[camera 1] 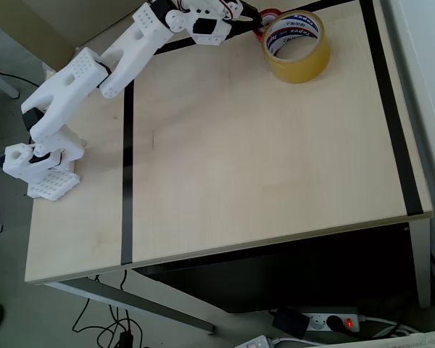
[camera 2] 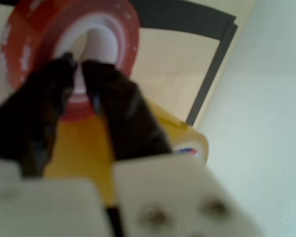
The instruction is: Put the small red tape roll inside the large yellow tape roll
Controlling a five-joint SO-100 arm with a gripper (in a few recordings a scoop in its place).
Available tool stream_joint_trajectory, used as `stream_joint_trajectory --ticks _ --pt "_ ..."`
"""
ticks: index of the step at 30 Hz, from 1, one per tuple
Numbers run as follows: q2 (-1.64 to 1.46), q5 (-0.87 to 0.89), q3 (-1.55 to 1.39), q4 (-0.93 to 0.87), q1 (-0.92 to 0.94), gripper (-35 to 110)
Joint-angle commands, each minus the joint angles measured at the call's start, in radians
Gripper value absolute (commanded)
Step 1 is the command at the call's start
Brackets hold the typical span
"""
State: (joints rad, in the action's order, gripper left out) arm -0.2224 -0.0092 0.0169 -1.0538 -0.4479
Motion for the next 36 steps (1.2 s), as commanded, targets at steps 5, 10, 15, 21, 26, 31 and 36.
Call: stream_joint_trajectory --ticks 5,10,15,21,26,31,36 --pt "-0.106 -0.018 0.138 -0.319 0.029 0" --pt "-0.199 -0.021 0.140 -0.541 0.031 0" --pt "-0.235 -0.021 0.161 -0.586 0.044 0" --pt "-0.327 -0.025 0.212 -0.558 0.064 10" --pt "-0.410 -0.038 0.209 -0.612 0.075 22" --pt "-0.385 -0.064 0.206 -0.729 0.066 27" --pt "-0.408 -0.058 0.072 -0.755 0.044 28"
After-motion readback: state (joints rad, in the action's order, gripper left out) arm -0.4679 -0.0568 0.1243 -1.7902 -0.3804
